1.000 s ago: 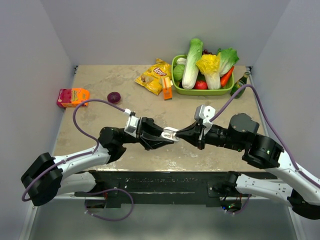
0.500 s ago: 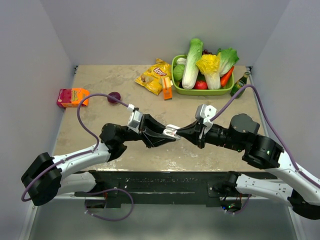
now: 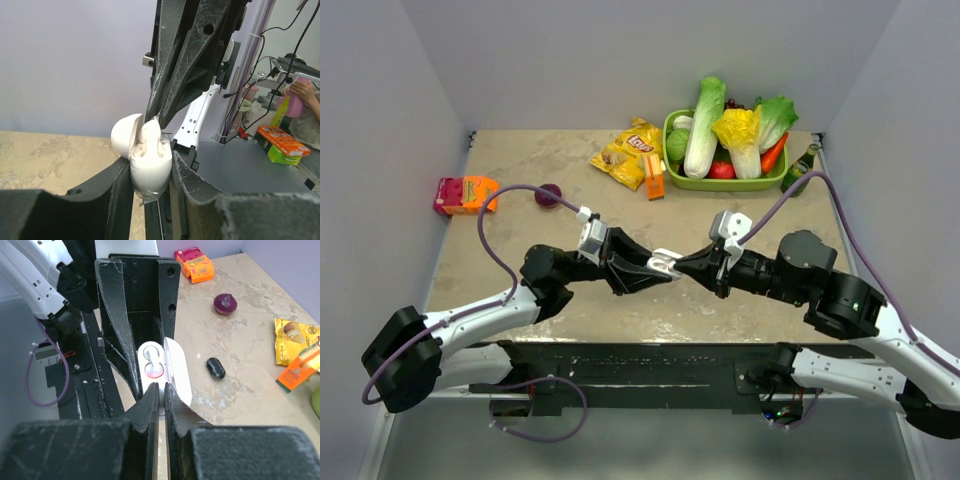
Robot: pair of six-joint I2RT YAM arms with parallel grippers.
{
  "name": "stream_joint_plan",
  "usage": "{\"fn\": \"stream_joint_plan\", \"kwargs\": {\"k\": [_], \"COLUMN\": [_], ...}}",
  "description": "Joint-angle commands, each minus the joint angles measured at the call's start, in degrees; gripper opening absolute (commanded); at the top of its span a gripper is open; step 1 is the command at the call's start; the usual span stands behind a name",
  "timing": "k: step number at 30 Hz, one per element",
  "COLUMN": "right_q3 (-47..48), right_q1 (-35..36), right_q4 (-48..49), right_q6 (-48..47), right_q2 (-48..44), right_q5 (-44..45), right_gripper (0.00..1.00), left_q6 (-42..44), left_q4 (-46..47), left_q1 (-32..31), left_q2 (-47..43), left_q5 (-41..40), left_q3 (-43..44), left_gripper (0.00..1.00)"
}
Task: Insert the wireless bluetooth earbuds into the charging case
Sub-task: Place the earbud in the charging case.
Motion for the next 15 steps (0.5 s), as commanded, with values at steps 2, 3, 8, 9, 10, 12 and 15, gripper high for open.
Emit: {"fn": "stream_joint_plan", "kwargs": {"k": [2, 3, 8, 9, 10, 12, 15], "right_q3": [-2.13, -2.04, -1.78, -1.78, -1.86, -1.87, -1.78], "right_q1": [0.15, 0.15, 0.15, 0.15, 0.15, 0.15, 0.15], "right_q4": [-3.06, -3.15, -3.41, -3.41, -3.32, -3.24, -3.67], "right_q6": [-0.63, -0.63, -0.71, -0.71, -0.63, -0.54, -0.54], "right_q2": [0.25, 0.08, 0.69, 0.95, 1.3, 1.31, 1.04], "right_q5": [1.97, 2.41, 1.28, 0.66, 0.48, 0.39, 0.57], "right_gripper": [0.0, 0.0, 0.0, 0.0, 0.0, 0.0, 0.0], "left_q6": [-0.82, -0.91, -1.17, -1.08, -1.17, -1.17, -0.91], "left_q4": [6.16, 6.25, 7.57, 7.75, 7.84, 8.1, 8.1], "left_q1": [-0.24, -0.24, -0.24, -0.24, -0.24, -0.24, -0.16], "left_q2": [-2.72, -2.8, -2.8, -2.72, -2.72, -2.89, -3.42], "left_q5": [0.36, 0.36, 0.63, 0.54, 0.54, 0.71, 0.8], "left_q3": [3.77, 3.68, 2.89, 2.89, 2.97, 2.8, 2.54], "left_gripper": [0.0, 0.0, 0.0, 0.0, 0.0, 0.0, 0.0]}}
